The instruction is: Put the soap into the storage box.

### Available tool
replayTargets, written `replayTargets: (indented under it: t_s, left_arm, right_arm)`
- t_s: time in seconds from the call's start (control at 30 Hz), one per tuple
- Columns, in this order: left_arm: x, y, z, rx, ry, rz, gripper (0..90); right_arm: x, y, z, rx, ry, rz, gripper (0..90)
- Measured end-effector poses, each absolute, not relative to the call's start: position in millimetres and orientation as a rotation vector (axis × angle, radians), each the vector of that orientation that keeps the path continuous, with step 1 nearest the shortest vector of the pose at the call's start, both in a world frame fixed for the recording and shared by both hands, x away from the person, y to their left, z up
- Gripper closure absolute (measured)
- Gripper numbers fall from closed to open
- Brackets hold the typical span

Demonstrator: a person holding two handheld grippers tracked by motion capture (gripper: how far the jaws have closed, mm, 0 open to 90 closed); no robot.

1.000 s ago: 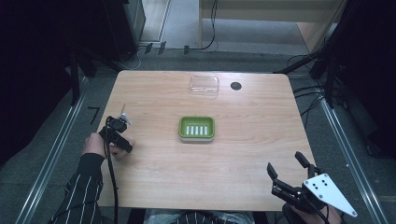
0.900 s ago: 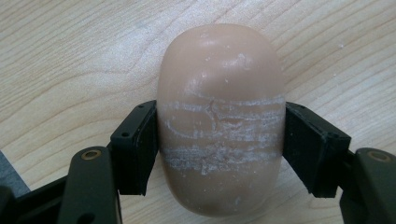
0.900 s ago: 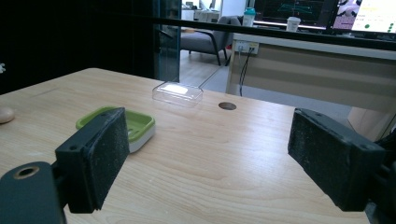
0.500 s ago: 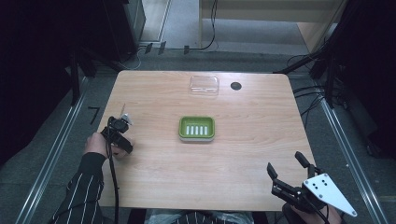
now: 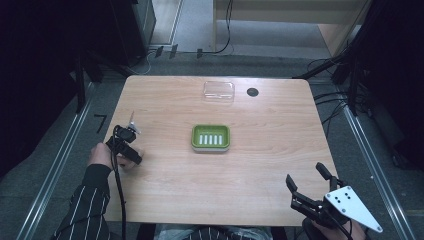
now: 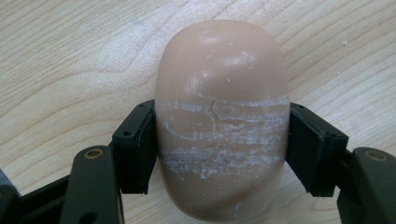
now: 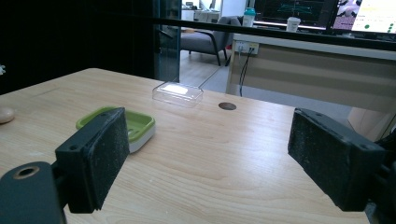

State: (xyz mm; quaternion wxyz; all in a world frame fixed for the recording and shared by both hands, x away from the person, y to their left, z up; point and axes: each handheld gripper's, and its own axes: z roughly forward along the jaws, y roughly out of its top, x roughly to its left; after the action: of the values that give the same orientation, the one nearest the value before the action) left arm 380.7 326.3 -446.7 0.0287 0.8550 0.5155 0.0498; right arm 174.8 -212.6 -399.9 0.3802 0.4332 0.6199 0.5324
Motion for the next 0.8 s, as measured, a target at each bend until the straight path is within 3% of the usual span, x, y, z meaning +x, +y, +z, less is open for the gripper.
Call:
replayTargets:
  t_s: [0.8]
  left_arm:
    - [373,308,-430,2.680,1.476,0.169,33.6]
  right_arm:
    - [175,-212,-400,1.107,1.583,1.360,13.2]
